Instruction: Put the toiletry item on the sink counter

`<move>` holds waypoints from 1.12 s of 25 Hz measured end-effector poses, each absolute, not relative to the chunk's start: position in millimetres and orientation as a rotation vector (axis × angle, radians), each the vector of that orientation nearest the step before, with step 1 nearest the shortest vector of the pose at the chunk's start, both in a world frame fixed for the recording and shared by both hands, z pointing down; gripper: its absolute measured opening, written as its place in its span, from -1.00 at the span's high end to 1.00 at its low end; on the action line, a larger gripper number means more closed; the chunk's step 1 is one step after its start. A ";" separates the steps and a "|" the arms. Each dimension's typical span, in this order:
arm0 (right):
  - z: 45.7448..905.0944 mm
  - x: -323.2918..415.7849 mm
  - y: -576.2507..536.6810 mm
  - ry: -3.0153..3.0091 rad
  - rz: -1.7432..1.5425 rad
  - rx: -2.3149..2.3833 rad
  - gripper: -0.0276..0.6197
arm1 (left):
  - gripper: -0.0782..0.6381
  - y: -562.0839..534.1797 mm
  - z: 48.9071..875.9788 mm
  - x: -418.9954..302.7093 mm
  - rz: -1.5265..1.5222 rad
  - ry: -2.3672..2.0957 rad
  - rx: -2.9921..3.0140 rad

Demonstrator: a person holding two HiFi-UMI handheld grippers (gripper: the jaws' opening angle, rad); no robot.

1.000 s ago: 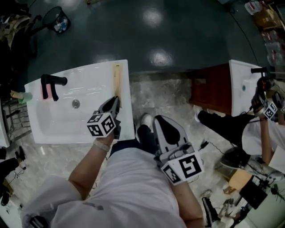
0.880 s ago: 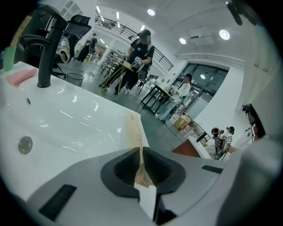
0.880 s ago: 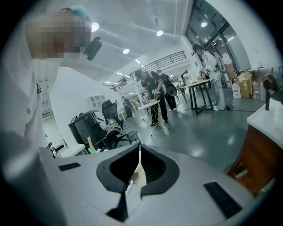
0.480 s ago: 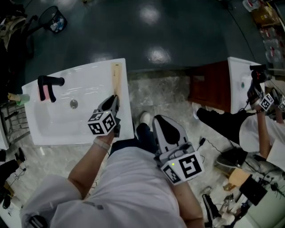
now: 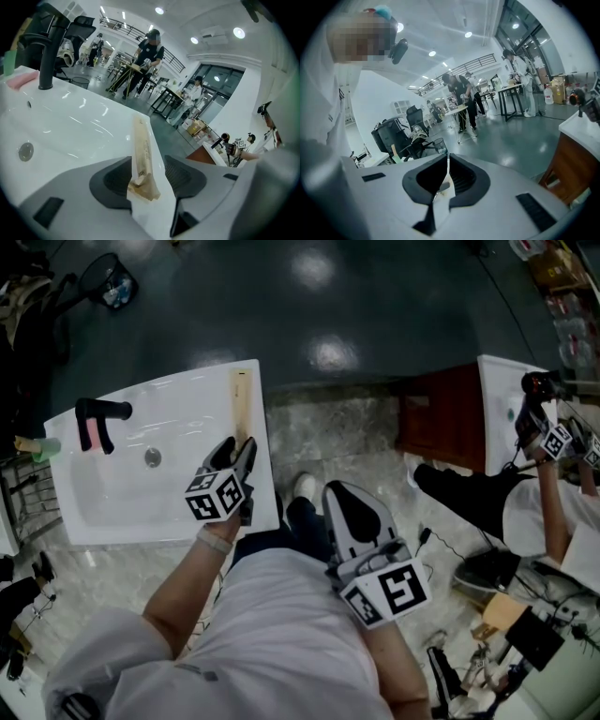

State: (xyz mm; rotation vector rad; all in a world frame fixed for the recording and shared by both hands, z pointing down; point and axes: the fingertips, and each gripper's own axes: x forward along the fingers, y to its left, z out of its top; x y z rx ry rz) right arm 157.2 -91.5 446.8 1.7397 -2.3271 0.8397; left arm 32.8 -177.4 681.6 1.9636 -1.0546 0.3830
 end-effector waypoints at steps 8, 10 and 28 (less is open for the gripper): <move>440.0 165.2 -81.6 -2.334 0.824 1.746 0.83 | -0.01 -178.3 670.3 33.1 0.414 -1.111 2.004; 439.0 166.2 -79.3 -2.337 0.819 1.747 0.83 | -0.02 -179.5 667.6 31.5 0.409 -1.121 2.007; 419.2 163.2 -66.8 -2.453 0.760 1.719 0.83 | 0.61 -185.4 582.3 -0.4 0.317 -1.303 2.102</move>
